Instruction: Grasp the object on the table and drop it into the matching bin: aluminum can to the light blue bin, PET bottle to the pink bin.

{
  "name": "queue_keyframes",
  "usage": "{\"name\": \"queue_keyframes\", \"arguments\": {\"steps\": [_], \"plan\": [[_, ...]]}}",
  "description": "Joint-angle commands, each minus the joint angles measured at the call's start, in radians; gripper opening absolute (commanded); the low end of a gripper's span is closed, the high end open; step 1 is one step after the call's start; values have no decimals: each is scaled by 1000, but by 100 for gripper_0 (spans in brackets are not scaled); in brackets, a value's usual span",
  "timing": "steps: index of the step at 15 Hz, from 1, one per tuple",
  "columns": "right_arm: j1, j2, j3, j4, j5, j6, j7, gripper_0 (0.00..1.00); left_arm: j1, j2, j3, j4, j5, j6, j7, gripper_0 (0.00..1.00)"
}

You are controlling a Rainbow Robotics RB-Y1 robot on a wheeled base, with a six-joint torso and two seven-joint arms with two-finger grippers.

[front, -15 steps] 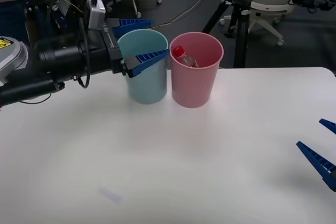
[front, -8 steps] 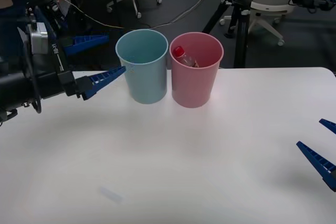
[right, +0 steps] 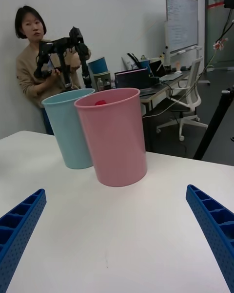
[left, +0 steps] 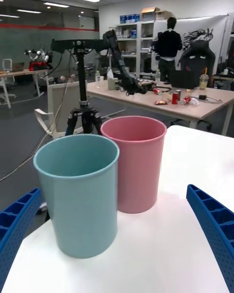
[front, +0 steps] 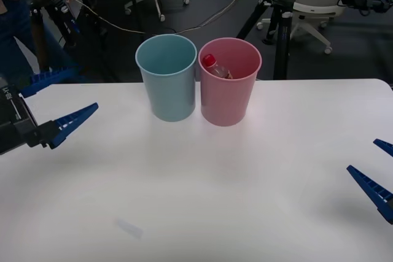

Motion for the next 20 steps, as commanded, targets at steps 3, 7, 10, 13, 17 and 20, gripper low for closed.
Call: {"name": "queue_keyframes", "arguments": {"steps": [3,7,10,13,17,20], "plan": [[0,0,0,0,0,0,0,100,109,-168,137,-1,-118,-108,9,100],[0,0,0,0,0,0,0,100,206,-297,230,-21,-175,-174,9,100],[0,0,0,0,0,0,0,100,295,-337,261,-63,-175,-189,-3,100],[0,0,0,0,0,0,0,100,362,-337,262,-70,-126,-200,-22,100],[0,0,0,0,0,0,0,100,395,-338,275,-69,-111,-201,-48,100],[0,0,0,0,0,0,0,100,395,-338,275,-69,-111,-201,-48,100]]}}
